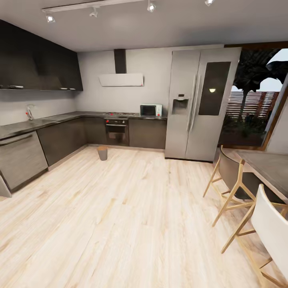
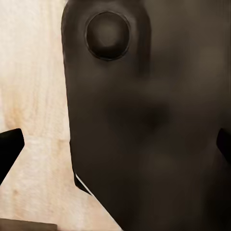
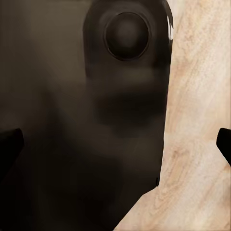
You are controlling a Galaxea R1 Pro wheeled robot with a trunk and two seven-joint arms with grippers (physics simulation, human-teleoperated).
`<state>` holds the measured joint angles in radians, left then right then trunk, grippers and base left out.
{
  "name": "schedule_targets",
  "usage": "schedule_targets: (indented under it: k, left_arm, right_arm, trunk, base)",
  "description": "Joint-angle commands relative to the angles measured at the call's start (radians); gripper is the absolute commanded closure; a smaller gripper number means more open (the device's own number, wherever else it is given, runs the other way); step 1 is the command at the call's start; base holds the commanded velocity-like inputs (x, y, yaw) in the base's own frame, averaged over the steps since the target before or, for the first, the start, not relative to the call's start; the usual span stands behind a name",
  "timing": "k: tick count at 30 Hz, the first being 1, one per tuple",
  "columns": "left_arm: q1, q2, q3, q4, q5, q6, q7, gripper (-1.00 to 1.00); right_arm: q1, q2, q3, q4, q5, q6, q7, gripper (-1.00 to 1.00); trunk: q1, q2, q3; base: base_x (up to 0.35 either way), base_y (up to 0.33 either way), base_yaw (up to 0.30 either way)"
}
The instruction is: Put the three can of soda from the living room inside the tash can in the kitchen.
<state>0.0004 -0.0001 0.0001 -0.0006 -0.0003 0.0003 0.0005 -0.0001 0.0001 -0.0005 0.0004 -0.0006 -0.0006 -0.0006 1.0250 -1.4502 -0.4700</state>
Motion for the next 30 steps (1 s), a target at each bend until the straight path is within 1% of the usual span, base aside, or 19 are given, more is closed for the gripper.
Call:
schedule_targets:
  k: [1,3,27,30]
  left_arm:
    - [0.006,-0.006,0.001,-0.005,-0.003,0.003,0.005,-1.00]
    - [0.007,-0.016,0.002,-0.016,-0.001,0.001,0.005,-1.00]
    - [0.007,-0.016,0.002,-0.017,-0.001,0.001,0.005,-1.00]
    - [0.001,-0.008,-0.001,-0.019,-0.003,-0.008,-0.004,-1.00]
  right_arm:
    - [-0.003,0.006,-0.005,0.004,-0.005,-0.005,-0.005,-1.00]
    - [-0.002,0.012,-0.011,0.002,-0.008,-0.005,-0.007,-1.00]
    - [-0.002,0.012,-0.011,0.002,-0.008,-0.005,-0.007,-1.00]
    - [-0.002,0.007,-0.007,0.000,-0.004,-0.004,0.002,-1.00]
  trunk:
    - [0.000,0.000,0.000]
    - [0.000,0.000,0.000]
    - [0.000,0.000,0.000]
    - [0.000,0.000,0.000]
  base:
    - [0.000,0.000,0.000]
    - [0.000,0.000,0.000]
    - [0.000,0.000,0.000]
    - [0.064,0.000,0.000]
